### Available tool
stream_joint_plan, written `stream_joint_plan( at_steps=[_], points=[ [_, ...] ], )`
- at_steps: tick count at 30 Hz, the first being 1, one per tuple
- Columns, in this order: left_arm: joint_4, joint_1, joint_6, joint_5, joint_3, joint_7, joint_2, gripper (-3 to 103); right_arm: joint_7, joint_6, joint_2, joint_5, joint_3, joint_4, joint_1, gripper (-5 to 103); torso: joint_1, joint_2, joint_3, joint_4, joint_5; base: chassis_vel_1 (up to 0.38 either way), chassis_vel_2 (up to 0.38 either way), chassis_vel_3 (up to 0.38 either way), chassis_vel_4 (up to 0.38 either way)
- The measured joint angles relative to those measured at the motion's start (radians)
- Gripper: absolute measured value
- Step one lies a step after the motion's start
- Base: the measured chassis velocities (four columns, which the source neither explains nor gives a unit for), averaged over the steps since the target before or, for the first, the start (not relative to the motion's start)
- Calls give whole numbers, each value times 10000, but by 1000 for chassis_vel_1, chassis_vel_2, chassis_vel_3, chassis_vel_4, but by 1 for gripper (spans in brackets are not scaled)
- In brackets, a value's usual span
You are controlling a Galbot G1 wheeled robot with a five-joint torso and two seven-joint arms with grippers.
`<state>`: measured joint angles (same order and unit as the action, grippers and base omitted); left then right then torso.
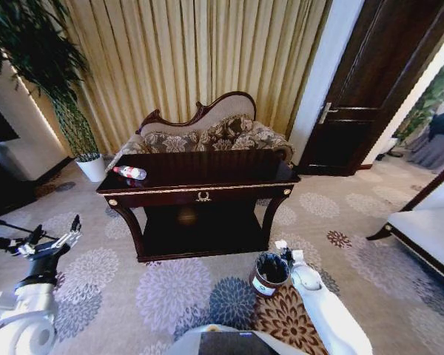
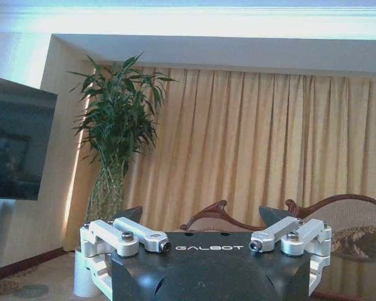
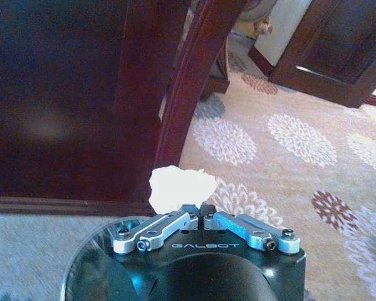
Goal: Move to the front of the table and place the trash on the table into the trash bin.
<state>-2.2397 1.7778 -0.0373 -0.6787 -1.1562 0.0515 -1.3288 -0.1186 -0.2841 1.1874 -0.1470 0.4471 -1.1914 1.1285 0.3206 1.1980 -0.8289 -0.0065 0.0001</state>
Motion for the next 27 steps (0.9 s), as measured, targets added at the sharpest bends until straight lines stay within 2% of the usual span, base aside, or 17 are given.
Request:
stream_joint_plan(
  at_steps=[7,9,12,13,17,19,21,22,24,25,27],
  points=[
    [4,61,-47,-42,-68,11,-8,100,0,98,231,813,-45,481,-125,-3,0,0,0,-1,-2,0,0,0,0],
    [3,74,-50,-51,-98,14,6,100,0,120,301,893,-46,481,-124,1,0,0,0,0,-1,0,0,0,0],
    [-15,82,-51,-56,-108,67,15,100,-1,182,415,1056,-41,424,-44,17,0,0,0,1,-2,0,0,0,0],
    [-15,82,-51,-56,-108,67,15,100,-1,182,415,1056,-41,424,-44,17,0,0,0,1,-2,0,0,0,0],
    [-104,102,-48,-55,-70,176,18,100,-1,276,476,1101,-10,345,67,38,0,1,0,0,-1,0,0,0,0],
    [-123,90,-40,-47,-48,178,13,100,-1,287,475,1094,-1,344,68,38,-1,0,0,0,-2,0,0,0,0],
    [-180,78,-18,-13,13,181,-8,100,-1,309,465,1055,8,364,58,50,0,1,0,-1,-1,0,0,0,0],
    [-180,78,-18,-13,13,181,-8,100,-1,309,465,1055,8,364,58,50,0,1,0,-1,-1,0,0,0,0],
    [-206,78,-4,8,50,182,-25,100,-2,319,468,1012,9,419,16,61,0,1,0,0,-2,0,0,0,0],
    [-206,78,-4,8,50,182,-25,100,-2,319,468,1012,9,419,16,61,0,1,0,0,-2,0,0,0,0],
    [-232,77,5,23,62,184,-29,100,-2,322,517,970,8,516,-76,71,0,0,0,0,-1,0,0,0,0]
  ],
)
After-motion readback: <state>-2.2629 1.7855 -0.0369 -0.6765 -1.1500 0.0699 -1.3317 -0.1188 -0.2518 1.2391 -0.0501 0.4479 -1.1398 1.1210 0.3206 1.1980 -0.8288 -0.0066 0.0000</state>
